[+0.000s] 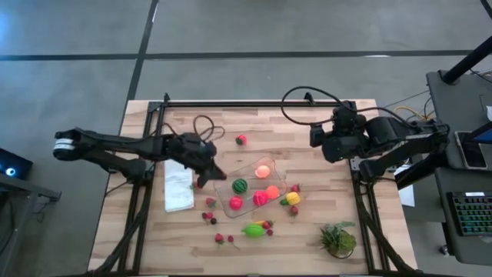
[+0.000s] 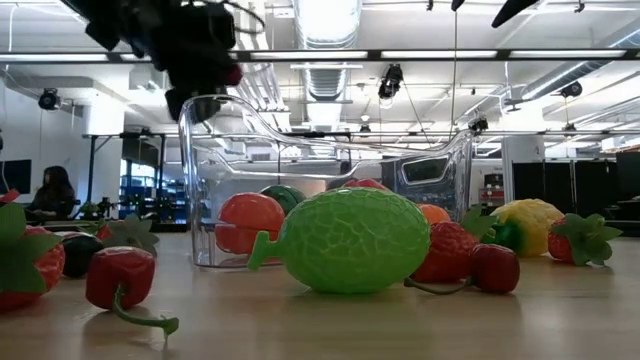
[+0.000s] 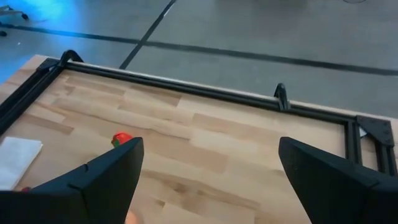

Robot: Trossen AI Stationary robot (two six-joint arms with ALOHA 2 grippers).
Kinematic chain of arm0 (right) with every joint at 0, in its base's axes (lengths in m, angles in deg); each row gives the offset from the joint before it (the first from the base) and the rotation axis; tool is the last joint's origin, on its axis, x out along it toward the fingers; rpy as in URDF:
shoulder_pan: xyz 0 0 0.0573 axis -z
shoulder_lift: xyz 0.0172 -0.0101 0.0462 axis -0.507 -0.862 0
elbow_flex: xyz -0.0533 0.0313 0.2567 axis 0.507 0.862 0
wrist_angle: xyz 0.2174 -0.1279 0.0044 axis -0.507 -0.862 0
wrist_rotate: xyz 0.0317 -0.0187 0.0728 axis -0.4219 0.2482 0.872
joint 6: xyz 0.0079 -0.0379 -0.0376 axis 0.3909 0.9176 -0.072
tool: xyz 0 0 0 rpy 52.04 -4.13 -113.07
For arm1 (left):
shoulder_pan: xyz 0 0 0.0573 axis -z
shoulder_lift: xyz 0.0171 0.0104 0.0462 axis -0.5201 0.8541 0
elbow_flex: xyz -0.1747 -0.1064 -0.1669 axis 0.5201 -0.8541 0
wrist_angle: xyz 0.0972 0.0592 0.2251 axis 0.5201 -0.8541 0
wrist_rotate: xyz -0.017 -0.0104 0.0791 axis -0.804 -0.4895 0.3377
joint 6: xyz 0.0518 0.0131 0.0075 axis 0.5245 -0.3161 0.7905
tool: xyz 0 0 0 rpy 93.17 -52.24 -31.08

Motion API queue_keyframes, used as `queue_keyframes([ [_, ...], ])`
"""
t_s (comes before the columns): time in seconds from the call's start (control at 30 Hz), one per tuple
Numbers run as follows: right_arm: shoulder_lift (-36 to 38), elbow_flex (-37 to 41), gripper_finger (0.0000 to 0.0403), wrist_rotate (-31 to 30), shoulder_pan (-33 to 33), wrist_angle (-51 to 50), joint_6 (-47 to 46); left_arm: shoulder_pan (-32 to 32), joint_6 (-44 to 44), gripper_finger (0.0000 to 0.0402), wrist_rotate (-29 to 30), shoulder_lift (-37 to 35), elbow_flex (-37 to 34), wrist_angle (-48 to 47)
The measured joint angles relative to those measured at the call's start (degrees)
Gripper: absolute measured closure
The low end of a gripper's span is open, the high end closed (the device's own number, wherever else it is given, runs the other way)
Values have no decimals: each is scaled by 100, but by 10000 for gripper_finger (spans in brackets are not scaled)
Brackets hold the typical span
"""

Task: Pick and placing Produce into tupperware
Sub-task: Put the dark red cherry into the transparent bin, then put the pineapple into the transparent bin

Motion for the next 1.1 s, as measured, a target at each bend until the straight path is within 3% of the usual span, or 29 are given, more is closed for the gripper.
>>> queue_keyframes([
  [0.17, -97, 25, 37, 351, -2, 31, -85, 285, -599, 336, -238, 476, -24, -104],
  [0.27, -212, 27, 38, 554, -2, 68, -91, 462, -705, 316, -303, 733, -24, 406],
  [0.7, -835, 36, 38, 1448, -2, 164, -302, 499, -512, 152, -392, 384, -69, 21],
  [0.97, -1025, 34, 38, 2464, -124, 711, -183, 488, -211, 144, -241, -210, -70, -852],
  [1.1, -1044, 36, 38, 3312, -457, 734, -222, 486, -100, 144, -75, -485, -74, -1211],
])
